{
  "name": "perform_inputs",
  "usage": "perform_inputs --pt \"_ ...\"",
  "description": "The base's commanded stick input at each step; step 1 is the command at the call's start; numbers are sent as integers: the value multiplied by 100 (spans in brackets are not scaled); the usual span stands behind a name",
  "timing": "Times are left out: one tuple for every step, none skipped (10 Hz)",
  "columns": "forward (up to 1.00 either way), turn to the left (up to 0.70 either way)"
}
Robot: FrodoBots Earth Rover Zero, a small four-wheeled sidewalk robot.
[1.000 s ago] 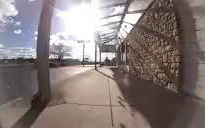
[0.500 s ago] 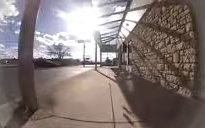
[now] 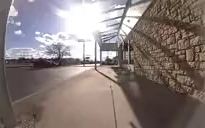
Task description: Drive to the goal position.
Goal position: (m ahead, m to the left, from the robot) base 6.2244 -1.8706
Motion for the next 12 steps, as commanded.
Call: perform_inputs --pt "85 0" --pt "85 0" --pt "85 0" --pt "85 0" --pt "85 0" --pt "85 0" --pt "85 0" --pt "85 0" --pt "85 0" --pt "85 0" --pt "85 0" --pt "85 0"
